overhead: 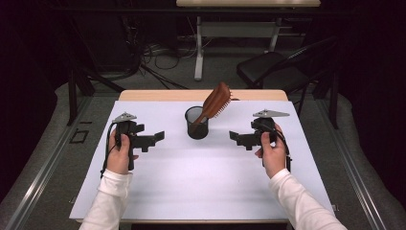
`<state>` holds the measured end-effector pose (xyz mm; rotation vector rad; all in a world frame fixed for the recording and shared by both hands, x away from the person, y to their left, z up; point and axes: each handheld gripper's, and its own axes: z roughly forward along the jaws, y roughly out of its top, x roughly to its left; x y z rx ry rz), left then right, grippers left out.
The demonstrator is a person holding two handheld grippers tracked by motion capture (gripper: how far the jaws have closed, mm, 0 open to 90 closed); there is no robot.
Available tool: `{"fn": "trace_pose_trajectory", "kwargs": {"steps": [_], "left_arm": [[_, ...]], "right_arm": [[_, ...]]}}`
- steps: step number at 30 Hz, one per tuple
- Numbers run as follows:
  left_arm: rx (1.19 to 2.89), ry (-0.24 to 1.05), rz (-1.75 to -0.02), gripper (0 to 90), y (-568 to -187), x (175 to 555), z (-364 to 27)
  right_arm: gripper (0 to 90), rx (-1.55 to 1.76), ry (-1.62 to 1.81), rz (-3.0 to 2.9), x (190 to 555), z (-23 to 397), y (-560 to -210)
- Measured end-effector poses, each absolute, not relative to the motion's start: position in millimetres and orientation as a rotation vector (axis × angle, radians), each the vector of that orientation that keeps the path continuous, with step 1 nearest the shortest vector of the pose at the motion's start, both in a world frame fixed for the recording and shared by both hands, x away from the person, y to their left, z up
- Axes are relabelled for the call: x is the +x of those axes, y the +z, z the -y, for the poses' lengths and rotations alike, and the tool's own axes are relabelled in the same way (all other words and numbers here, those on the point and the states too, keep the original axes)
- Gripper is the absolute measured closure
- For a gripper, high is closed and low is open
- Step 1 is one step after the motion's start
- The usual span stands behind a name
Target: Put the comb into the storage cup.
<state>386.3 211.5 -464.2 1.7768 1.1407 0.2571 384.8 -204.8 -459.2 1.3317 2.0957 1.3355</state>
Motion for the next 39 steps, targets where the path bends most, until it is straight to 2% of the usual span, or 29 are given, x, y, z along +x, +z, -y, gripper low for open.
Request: {"fn": "trace_pose_trajectory", "kwargs": {"steps": [19,39], "left_arm": [[1.793,0.266,-1.125,0.2,-459.7,380.0,-210.0],[1.821,0.241,-1.097,0.2,-461.4,370.5,-209.1]], "right_arm": [[0.2,1.312,1.384,-2.064,357.5,222.5,-467.6],[0.6,1.347,1.381,-2.035,331.1,260.4,-472.6]]}}
